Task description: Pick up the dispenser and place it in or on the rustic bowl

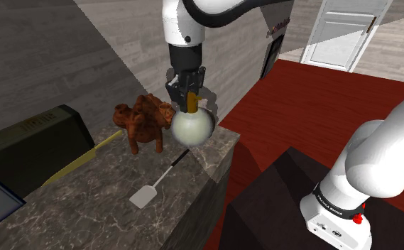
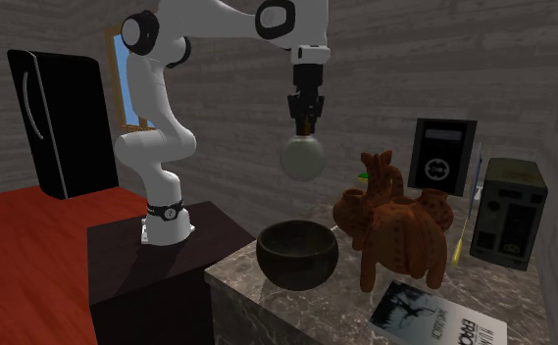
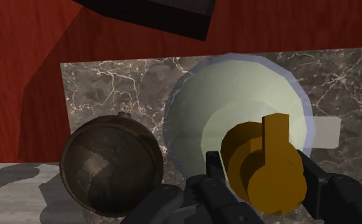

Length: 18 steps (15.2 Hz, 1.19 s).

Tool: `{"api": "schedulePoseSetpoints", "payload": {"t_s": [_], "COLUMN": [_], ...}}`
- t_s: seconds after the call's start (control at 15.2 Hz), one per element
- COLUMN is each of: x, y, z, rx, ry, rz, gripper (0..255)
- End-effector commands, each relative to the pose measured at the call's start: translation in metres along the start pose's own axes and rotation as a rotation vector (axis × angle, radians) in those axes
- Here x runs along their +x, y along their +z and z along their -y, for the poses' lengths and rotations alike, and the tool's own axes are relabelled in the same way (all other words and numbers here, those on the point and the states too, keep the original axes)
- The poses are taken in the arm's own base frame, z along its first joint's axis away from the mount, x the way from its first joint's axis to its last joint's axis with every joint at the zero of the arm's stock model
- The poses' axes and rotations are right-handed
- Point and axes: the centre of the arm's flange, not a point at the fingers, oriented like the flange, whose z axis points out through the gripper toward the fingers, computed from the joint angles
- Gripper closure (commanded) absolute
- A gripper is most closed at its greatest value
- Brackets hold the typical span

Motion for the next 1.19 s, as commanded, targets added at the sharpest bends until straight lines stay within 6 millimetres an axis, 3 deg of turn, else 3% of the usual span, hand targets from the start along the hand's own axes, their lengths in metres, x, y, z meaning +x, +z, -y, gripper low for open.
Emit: {"api": "schedulePoseSetpoints", "payload": {"t_s": [0.0,1.12], "x": [0.000,0.110], "y": [-0.007,-0.064], "z": [0.000,-0.186], "rx": [0.000,0.000], "ry": [0.000,0.000], "rz": [0.000,0.000], "gripper": [255,255]}}
